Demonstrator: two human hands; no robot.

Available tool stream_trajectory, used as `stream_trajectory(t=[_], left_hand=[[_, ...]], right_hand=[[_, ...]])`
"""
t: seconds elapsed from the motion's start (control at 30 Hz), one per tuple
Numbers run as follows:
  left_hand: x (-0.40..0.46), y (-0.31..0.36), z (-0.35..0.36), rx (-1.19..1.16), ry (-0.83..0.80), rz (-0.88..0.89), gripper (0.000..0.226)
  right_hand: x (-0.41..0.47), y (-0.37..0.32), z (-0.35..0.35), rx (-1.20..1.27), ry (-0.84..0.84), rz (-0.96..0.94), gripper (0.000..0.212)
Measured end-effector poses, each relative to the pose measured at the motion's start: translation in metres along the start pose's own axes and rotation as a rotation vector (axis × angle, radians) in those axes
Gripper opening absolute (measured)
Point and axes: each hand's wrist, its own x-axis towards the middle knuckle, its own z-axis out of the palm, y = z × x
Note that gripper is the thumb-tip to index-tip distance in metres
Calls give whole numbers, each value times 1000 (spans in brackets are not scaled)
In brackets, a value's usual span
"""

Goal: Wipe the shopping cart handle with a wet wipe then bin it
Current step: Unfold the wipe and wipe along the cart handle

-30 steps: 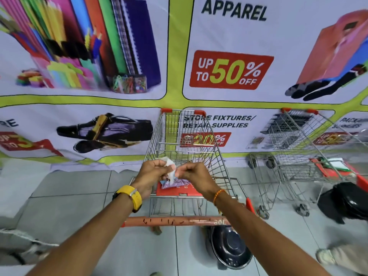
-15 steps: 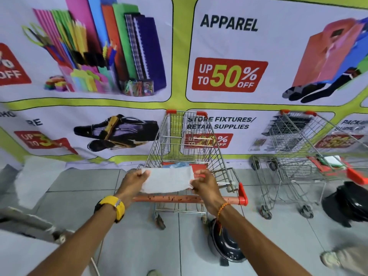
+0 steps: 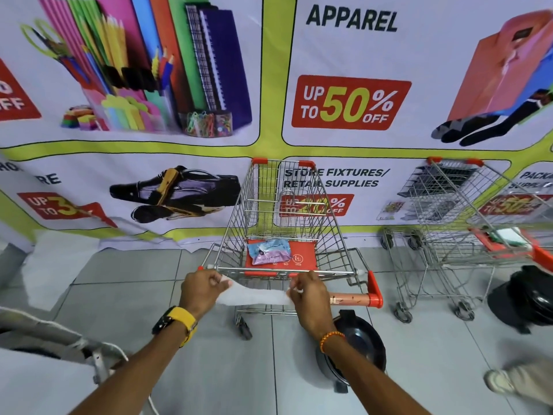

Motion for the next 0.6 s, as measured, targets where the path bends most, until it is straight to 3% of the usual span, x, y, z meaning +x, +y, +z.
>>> stream_trajectory(t=[0.1,0.23,0.3,0.47,0.53,0.6], left_hand=[[2,-3,-4,-13,-18,31,26],[-4,-9,-9,-87,-64,99,28],[-5,-14,-9,-133,-89,102,32],[-13,-18,-10,-214,-165,77,34],[-16,-21,-15,-135,-170,128,35],[-14,-25,-24,21,-59,255,28]], right_hand=[[-9,0,2,-60,0,-91,25],[-21,-11,6,-23,231,-187,10],[-15,-25,16,40,261,-214,10],[2,-61,69,46,-15,-196,22],[-3,-68,89,-162,-71,-259,27],[-9,-66,104,-382,-59,-330,30]])
